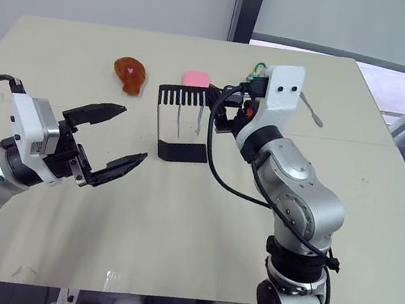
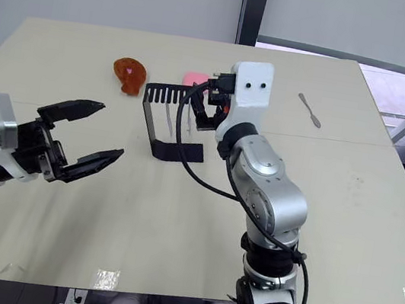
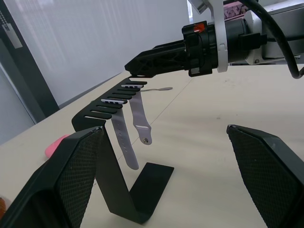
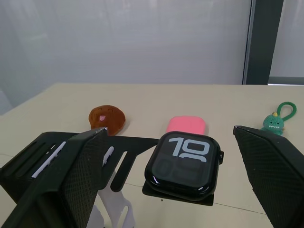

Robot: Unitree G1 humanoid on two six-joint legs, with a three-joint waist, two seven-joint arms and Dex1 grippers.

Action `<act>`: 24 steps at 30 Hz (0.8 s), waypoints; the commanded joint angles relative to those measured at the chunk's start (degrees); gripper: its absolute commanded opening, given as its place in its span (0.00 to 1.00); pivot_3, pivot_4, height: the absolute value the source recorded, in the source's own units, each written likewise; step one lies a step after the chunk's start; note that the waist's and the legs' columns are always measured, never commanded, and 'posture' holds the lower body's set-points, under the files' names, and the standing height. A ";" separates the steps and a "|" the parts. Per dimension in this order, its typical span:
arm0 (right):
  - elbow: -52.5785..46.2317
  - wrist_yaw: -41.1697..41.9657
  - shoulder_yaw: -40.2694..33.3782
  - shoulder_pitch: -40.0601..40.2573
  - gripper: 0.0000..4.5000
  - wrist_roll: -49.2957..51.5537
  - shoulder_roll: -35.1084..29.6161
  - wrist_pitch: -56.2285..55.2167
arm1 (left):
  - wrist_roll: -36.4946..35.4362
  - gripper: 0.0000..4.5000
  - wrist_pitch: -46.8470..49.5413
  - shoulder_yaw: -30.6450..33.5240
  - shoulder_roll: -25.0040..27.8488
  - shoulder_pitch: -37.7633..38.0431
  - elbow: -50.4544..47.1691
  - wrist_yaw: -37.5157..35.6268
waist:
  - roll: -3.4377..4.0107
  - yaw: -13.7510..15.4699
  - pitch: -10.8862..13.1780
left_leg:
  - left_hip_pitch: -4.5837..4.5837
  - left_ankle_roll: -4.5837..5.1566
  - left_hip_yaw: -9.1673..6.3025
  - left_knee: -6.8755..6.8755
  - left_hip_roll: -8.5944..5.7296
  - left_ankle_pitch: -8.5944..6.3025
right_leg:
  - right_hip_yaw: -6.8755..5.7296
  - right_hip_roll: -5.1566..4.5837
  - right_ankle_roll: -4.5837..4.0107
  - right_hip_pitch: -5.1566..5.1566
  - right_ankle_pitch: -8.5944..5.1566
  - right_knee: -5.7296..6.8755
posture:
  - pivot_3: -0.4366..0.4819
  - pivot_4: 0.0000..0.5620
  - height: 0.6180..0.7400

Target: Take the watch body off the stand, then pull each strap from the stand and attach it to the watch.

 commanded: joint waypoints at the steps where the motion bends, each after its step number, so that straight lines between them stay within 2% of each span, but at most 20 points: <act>1: -1.17 -0.64 -0.01 -0.85 1.00 -0.52 0.77 -0.68 | -0.04 1.00 -1.01 1.78 -0.16 0.18 -0.65 0.54 | 0.00 0.00 0.00 | -0.03 0.00 0.00 0.00 0.00 0.00 | 0.00 0.00 0.00 -0.03 0.00 0.00 | 0.48 0.27 1.00; 6: -0.80 -0.88 -0.23 -0.79 1.00 -1.13 1.18 -0.79 | 0.15 1.00 -1.05 1.64 -0.31 0.68 -1.03 0.69 | -0.01 -0.01 -0.01 | -0.33 0.00 0.00 0.02 0.00 0.04 | 0.00 -0.01 0.00 -0.35 0.00 0.07 | 0.48 0.27 1.00; 10: -0.38 -0.56 -0.33 -0.86 0.72 -1.32 1.35 -0.76 | 0.14 1.00 -0.99 1.56 -0.24 0.81 -1.07 0.77 | -0.01 -0.05 0.00 | -0.64 -0.01 0.01 0.05 -0.01 0.12 | 0.01 -0.01 0.01 -0.67 0.01 0.18 | 0.48 0.27 1.00; 24: 0.54 0.13 -0.19 -1.03 0.72 -1.26 1.62 -1.90 | 0.16 1.00 -0.79 1.65 -0.03 1.33 -1.26 0.94 | -0.01 -0.13 0.00 | -0.64 0.01 0.01 0.06 -0.01 0.12 | 0.02 -0.01 0.01 -0.66 0.01 0.18 | 0.48 0.27 1.00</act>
